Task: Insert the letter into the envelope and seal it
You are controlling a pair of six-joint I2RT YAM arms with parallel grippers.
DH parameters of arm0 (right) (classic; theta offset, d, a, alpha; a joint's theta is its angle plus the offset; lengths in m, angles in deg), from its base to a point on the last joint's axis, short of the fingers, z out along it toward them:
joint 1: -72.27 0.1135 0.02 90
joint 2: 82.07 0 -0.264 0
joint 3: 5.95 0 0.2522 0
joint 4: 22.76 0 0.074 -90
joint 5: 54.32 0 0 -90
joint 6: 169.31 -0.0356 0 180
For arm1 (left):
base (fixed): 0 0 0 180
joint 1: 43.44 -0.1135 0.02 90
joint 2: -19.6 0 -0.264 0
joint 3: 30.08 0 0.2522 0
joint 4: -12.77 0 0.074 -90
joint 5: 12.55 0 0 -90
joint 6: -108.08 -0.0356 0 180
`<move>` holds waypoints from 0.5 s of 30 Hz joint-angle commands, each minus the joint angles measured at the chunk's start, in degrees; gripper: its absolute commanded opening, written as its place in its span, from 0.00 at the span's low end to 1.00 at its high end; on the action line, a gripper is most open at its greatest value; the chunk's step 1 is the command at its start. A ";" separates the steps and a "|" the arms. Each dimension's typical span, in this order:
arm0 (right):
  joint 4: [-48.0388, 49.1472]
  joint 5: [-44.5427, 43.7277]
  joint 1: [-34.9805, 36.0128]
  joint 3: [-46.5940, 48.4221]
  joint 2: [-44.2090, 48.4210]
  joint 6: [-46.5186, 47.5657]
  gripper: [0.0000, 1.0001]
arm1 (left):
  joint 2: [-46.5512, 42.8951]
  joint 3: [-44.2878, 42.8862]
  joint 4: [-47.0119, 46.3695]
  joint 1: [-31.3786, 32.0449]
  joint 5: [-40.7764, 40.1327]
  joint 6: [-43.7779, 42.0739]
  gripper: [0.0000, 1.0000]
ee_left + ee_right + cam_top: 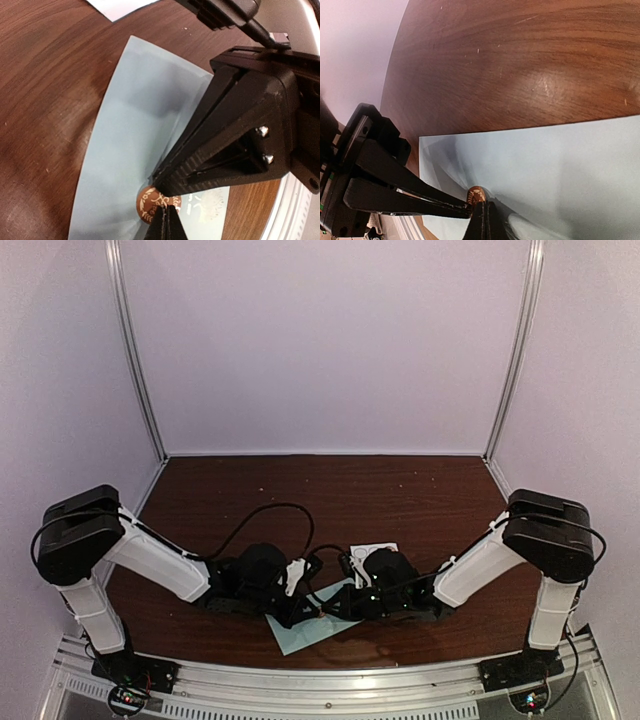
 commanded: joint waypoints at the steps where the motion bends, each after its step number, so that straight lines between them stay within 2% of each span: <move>1: -2.92 -1.62 -0.39 0.21 -1.37 -0.16 0.00 | 1.17 1.29 -2.43 -0.45 -1.25 -0.22 0.00; 11: -3.90 -1.77 -0.39 0.17 0.55 0.61 0.00 | 2.64 2.20 -2.46 -0.43 -0.11 -0.04 0.00; 15: -6.04 -3.01 -0.39 0.38 3.68 2.18 0.12 | 2.52 2.74 -2.03 -0.44 -0.02 0.17 0.00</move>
